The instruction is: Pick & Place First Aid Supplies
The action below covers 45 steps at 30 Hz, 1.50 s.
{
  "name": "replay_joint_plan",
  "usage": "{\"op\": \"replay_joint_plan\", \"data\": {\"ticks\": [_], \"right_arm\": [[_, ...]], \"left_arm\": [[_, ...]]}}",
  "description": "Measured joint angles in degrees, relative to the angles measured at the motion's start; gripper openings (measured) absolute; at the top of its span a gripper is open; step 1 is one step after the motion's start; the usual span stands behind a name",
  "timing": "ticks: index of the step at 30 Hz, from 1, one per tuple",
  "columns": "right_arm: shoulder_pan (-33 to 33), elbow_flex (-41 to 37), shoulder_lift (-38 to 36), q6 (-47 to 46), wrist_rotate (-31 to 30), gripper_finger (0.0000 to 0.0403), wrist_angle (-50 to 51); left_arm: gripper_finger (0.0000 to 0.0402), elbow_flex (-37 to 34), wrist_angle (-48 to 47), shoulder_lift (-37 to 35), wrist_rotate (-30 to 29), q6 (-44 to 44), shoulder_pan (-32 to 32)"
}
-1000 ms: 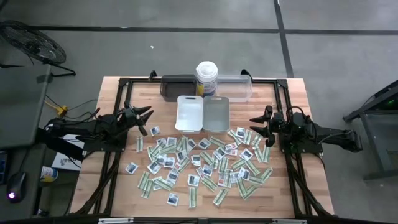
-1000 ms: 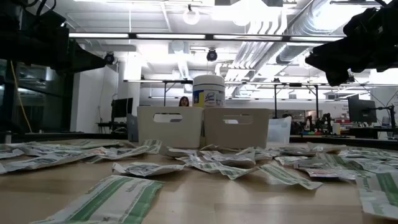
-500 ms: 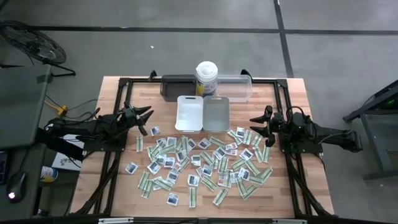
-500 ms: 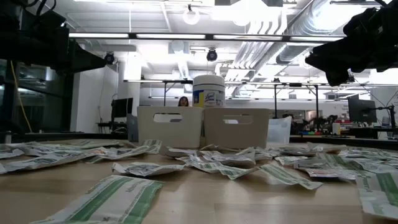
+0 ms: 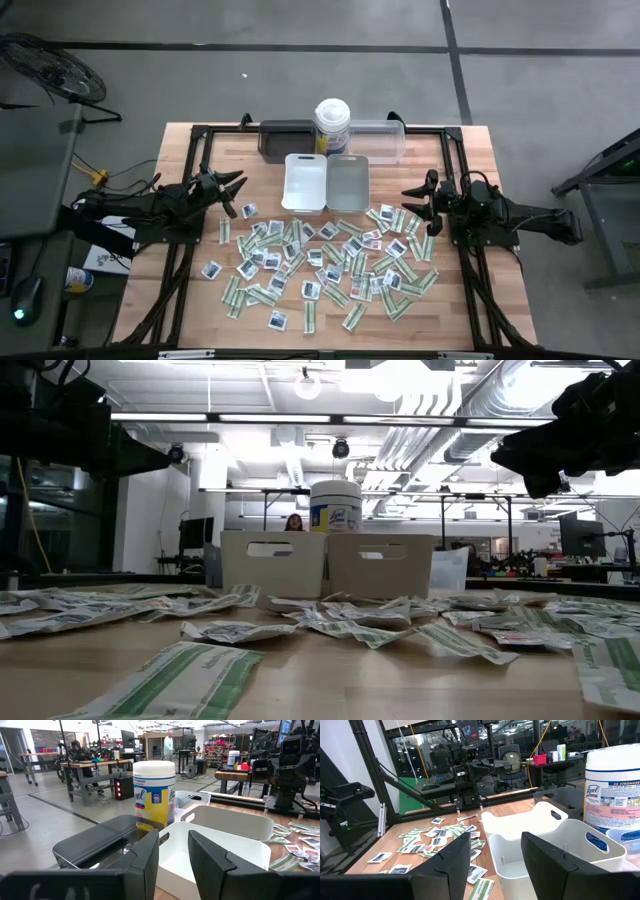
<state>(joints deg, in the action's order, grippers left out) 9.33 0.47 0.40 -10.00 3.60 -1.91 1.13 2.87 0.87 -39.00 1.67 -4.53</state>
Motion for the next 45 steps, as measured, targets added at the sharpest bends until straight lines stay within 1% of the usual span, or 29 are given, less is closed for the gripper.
{"op": "replay_joint_plan", "data": {"ticks": [17, 21, 24, 26, 28, 31, 33, 36, 37, 38, 41, 45], "right_arm": [[0.0, 0.0, 0.0, 0.3, -0.1, 0.0169, 0.0], [0.0, 0.0, 0.0, 2.6, -1.8, 0.017, 0.0], [0.0, 0.1, 0.0, 2.6, -3.0, 0.017, -2.3], [0.0, 1.1, 0.0, 1.9, -3.1, 0.017, -1.5], [0.0, 3.7, 0.0, -0.1, -3.3, 0.0169, 0.5], [0.1, 9.6, 1.2, -1.9, -3.9, 0.017, 8.7], [0.1, 13.9, 3.2, -2.3, -5.1, 0.017, 15.1], [0.1, 19.4, 7.8, -7.8, -9.6, 0.017, 18.7], [0.2, 20.9, 9.6, -8.1, -10.2, 0.017, 19.9], [0.4, 22.4, 11.6, -8.0, -9.8, 0.017, 20.4], [1.5, 27.5, 17.2, -8.0, -5.3, 0.017, 22.1], [3.7, 34.8, 24.9, -10.8, 0.1, 0.017, 30.6]], "left_arm": [[0.0101, 0.0, 0.0, 0.0, 0.0, 0.0, 0.0], [0.0101, 0.0, 0.0, 0.0, 0.0, 0.0, 0.0], [0.0101, 0.0, 0.0, 0.0, 0.0, 0.0, 0.0], [0.0101, 0.0, 0.0, 0.0, 0.0, 0.0, 0.0], [0.0101, 0.0, 0.0, 0.0, 0.0, 0.0, 0.0], [0.0101, 0.0, 0.0, 0.0, 0.0, 0.0, 0.0], [0.0101, 0.0, 0.0, 0.0, 0.0, 0.0, 0.0], [0.0101, 0.0, 0.0, 0.0, 0.0, 0.0, 0.0], [0.0101, 0.0, 0.0, 0.0, 0.0, 0.0, 0.0], [0.0101, 0.0, 0.0, 0.0, 0.0, 0.0, 0.0], [0.0101, 0.0, 0.0, 0.0, 0.0, 0.0, 0.0], [0.0101, 0.0, 0.0, 0.0, 0.0, 0.0, 0.0]]}}
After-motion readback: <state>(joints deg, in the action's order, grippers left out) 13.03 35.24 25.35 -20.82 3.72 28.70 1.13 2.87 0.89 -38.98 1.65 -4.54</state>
